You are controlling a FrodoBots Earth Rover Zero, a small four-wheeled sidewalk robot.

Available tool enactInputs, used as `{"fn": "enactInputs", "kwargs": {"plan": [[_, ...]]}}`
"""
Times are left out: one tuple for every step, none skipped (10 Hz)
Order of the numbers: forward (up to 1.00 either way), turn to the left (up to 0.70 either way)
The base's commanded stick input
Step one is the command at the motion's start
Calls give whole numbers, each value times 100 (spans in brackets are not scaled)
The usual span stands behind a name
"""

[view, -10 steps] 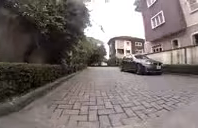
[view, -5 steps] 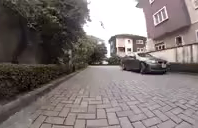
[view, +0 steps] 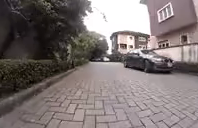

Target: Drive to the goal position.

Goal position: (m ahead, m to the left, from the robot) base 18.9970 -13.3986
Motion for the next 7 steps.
{"fn": "enactInputs", "kwargs": {"plan": [[70, 0], [70, 0], [70, 0], [70, 0], [70, 0], [70, 0], [70, 0]]}}
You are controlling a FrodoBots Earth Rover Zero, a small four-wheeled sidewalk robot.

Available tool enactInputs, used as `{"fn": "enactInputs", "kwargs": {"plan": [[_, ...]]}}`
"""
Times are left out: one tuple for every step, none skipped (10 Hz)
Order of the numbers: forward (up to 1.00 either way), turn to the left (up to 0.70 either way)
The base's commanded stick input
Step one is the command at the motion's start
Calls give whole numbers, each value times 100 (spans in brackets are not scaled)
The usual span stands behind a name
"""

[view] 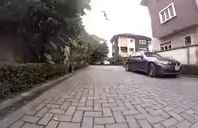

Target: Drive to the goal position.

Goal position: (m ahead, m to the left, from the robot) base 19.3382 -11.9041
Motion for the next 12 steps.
{"fn": "enactInputs", "kwargs": {"plan": [[70, 0], [70, 0], [70, 0], [70, 0], [70, 0], [70, 0], [70, 0], [70, 0], [70, 0], [70, 0], [70, 0], [70, 0]]}}
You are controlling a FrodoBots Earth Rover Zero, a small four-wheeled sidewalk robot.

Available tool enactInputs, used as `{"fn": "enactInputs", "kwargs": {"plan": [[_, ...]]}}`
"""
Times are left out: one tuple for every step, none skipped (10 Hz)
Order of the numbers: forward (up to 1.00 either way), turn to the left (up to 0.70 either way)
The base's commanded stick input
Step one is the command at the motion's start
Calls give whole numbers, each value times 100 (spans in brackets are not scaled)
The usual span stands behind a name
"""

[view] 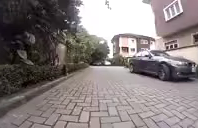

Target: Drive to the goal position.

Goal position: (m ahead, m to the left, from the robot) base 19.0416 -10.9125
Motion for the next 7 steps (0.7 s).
{"fn": "enactInputs", "kwargs": {"plan": [[70, 0], [70, 0], [70, 0], [70, 0], [70, 0], [70, 0], [70, 0]]}}
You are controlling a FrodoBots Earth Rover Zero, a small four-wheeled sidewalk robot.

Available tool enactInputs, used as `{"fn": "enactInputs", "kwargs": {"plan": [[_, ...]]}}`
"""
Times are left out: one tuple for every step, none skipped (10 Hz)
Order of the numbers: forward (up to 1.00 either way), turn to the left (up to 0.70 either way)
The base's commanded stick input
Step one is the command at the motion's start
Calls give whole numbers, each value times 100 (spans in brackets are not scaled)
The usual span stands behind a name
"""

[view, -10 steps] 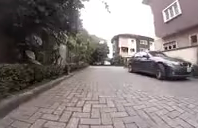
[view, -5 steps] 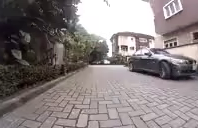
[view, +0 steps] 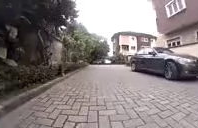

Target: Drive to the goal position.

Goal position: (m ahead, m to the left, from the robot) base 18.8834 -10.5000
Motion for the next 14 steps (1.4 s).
{"fn": "enactInputs", "kwargs": {"plan": [[70, 0], [70, 0], [70, 0], [70, 0], [70, 0], [70, 0], [70, 0], [70, 0], [70, 0], [70, 0], [70, 0], [70, 0], [70, 0], [70, 0]]}}
